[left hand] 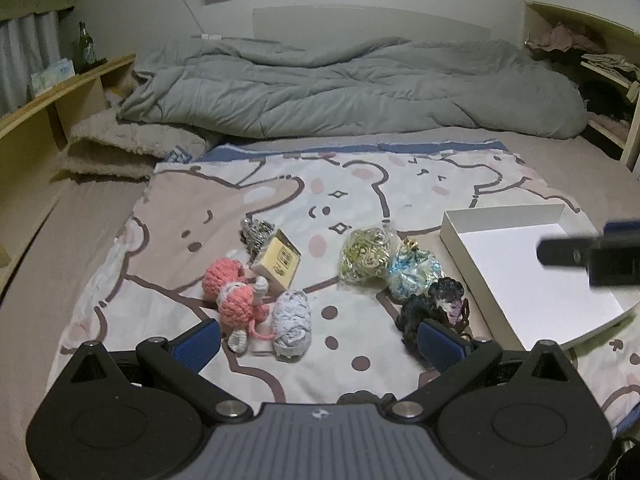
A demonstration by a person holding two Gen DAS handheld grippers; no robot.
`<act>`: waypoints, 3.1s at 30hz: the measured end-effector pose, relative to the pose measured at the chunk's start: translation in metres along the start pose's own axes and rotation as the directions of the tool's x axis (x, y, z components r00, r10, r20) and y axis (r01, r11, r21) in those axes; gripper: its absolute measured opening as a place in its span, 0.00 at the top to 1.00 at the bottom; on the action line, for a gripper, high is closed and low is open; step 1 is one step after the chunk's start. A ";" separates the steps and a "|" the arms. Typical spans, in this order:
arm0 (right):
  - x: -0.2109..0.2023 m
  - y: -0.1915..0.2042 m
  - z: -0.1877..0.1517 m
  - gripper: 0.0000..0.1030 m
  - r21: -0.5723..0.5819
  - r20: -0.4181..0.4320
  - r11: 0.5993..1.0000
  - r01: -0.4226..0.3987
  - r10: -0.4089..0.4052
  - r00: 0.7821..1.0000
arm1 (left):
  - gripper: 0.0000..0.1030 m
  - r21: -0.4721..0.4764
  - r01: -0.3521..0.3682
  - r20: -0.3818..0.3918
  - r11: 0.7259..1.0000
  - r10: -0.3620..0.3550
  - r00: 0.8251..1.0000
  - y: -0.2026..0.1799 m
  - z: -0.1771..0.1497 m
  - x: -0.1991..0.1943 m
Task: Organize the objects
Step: 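Move the left tool to the brown claw clip while the right tool approaches the crocheted scrunchie, then close the left tool on the claw clip while the right tool grips the crocheted scrunchie, then lift and carry the claw clip and scrunchie with both tools over the white box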
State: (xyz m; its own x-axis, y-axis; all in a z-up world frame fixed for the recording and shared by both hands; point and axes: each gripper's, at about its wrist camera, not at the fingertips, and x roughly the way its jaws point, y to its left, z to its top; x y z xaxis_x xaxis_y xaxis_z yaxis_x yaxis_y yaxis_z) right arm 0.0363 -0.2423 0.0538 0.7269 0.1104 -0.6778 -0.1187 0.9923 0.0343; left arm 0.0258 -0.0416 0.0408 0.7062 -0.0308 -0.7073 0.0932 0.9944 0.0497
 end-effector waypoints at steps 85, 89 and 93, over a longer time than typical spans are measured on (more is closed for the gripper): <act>0.095 0.005 0.009 0.69 0.055 -0.223 0.978 -0.201 0.208 0.952 | 0.59 -0.171 0.100 -0.090 0.980 -0.116 0.989 0.024 0.008 0.040; 0.083 0.001 0.012 0.69 0.069 -0.196 0.977 -0.202 0.211 0.957 | 0.59 -0.165 0.094 -0.068 0.982 -0.106 0.992 0.028 0.020 0.035; 0.072 -0.005 0.017 0.69 0.091 -0.167 0.975 -0.202 0.215 0.962 | 0.59 -0.165 0.103 -0.040 0.981 -0.111 0.993 0.029 0.036 0.029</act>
State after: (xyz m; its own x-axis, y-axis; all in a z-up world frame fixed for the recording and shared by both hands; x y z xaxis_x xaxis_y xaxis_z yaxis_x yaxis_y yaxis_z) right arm 0.1008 -0.2381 0.0175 0.5605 0.3103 -0.7678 -0.2010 0.9504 0.2374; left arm 0.0747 -0.0172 0.0471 0.6627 -0.1367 -0.7363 0.0482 0.9890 -0.1402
